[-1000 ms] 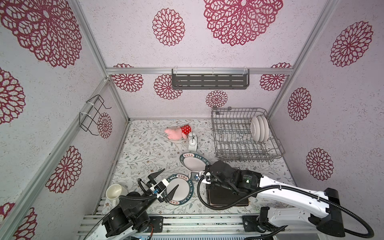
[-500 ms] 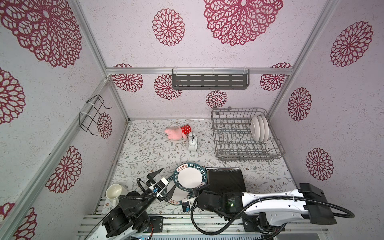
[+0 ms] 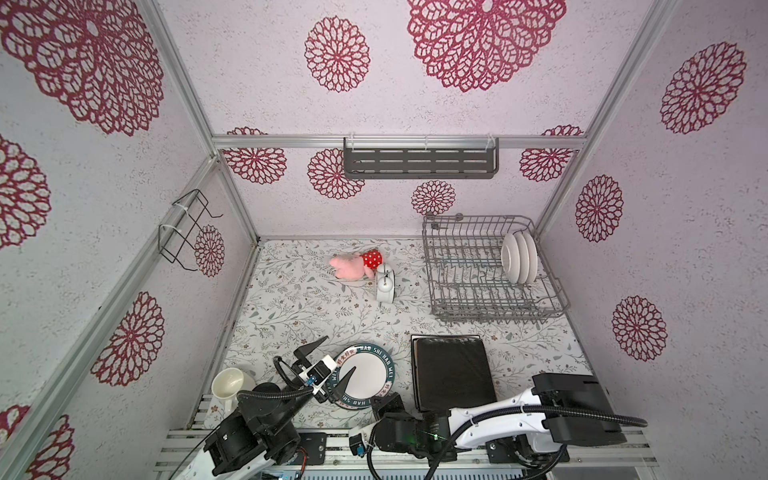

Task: Unload the plates from the dish rack
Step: 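Carry the held plate toward the plate stack near the left gripper, then lower the plate onto the green-rimmed stack and open the right gripper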

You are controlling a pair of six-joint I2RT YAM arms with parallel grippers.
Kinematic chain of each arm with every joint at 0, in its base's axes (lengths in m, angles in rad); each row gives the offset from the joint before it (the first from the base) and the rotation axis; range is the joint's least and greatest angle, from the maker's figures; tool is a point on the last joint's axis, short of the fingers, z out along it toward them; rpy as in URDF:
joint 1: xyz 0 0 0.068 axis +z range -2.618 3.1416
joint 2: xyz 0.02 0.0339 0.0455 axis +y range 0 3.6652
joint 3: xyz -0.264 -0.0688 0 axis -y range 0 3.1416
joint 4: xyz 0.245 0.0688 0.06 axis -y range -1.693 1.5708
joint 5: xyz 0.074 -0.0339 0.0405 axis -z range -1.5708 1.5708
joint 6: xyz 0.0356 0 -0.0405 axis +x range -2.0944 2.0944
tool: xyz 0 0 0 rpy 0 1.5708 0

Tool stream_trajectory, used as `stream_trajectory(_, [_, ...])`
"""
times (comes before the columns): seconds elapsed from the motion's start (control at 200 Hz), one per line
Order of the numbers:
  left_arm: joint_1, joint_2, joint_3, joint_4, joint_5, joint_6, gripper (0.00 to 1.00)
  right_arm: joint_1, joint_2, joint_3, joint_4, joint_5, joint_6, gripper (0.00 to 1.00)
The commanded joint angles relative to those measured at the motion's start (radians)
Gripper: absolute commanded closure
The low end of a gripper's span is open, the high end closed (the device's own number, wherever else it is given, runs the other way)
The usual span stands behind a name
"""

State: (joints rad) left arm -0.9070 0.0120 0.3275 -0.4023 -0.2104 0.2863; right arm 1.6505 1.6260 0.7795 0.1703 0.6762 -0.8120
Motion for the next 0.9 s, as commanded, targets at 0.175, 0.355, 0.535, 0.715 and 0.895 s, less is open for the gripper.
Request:
stream_trajectory(0.175, [0.001, -0.010, 0.001, 0.011, 0.023, 0.016, 0.03, 0.012, 0.048, 0.050, 0.142, 0.053, -0.012, 1.00])
stream_trajectory(0.355, [-0.001, -0.011, 0.001, 0.008, 0.027, 0.019, 0.02, 0.012, 0.082, 0.059, 0.142, 0.037, -0.001, 1.00])
stream_trajectory(0.535, [0.000, -0.010, 0.001, 0.006, 0.031, 0.018, 0.03, 0.012, 0.106, 0.079, 0.113, 0.047, 0.010, 0.98])
stream_trajectory(0.715, [-0.003, -0.010, 0.001, 0.005, 0.034, 0.019, 0.03, 0.012, 0.117, 0.097, 0.067, 0.052, 0.029, 0.94])
stream_trajectory(0.895, [-0.004, -0.010, 0.001, 0.003, 0.035, 0.019, 0.03, 0.012, 0.130, 0.102, 0.043, 0.052, 0.037, 0.88])
